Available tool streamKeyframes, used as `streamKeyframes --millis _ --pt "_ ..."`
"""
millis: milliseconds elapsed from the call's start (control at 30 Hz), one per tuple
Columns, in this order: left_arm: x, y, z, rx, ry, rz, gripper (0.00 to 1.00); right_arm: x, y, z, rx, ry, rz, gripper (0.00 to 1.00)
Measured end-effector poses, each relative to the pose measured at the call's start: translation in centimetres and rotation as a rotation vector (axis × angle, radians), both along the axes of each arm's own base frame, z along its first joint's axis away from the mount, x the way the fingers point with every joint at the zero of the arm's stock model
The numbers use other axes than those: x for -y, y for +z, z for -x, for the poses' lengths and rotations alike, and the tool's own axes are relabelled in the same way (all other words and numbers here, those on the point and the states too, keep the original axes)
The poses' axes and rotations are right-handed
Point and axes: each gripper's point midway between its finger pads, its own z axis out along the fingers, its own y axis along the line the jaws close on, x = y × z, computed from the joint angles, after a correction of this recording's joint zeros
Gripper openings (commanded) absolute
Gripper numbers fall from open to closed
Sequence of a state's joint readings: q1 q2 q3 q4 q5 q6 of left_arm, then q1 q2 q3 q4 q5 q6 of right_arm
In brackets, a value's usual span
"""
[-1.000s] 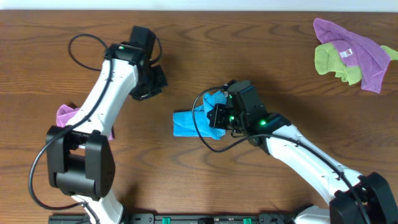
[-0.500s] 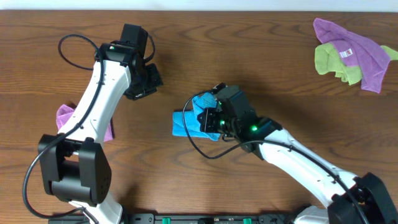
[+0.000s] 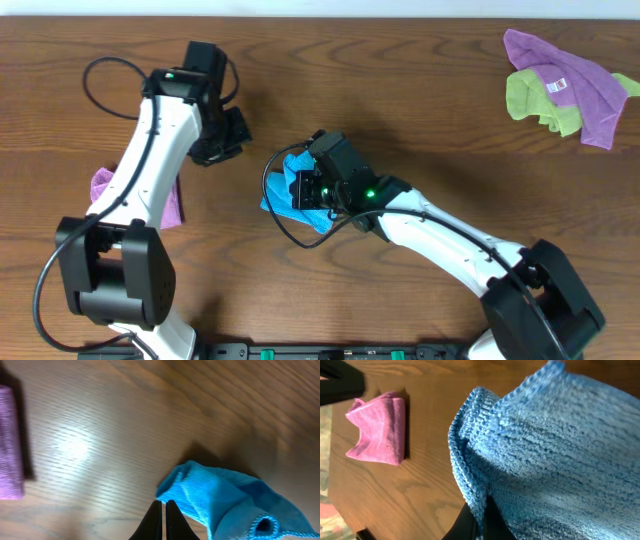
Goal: Fold the cloth
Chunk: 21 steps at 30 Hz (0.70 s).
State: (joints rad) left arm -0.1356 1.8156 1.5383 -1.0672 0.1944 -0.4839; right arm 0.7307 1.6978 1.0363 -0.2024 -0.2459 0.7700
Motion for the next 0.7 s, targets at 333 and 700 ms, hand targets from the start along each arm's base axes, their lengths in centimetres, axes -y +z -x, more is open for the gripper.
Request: streamKeyframes --millis 333,700 --pt "-2.3 -0.1 0.2 -0.021 0.032 -0.009 0.06 -1.0 -2.3 -0.3 -0.008 0.009 0.018 0.01" --pt "-2.3 -0.1 0.2 -0.019 0.021 -0.011 0.06 -3.3 -2.8 -0.6 0.015 0.040 -0.002 0.01"
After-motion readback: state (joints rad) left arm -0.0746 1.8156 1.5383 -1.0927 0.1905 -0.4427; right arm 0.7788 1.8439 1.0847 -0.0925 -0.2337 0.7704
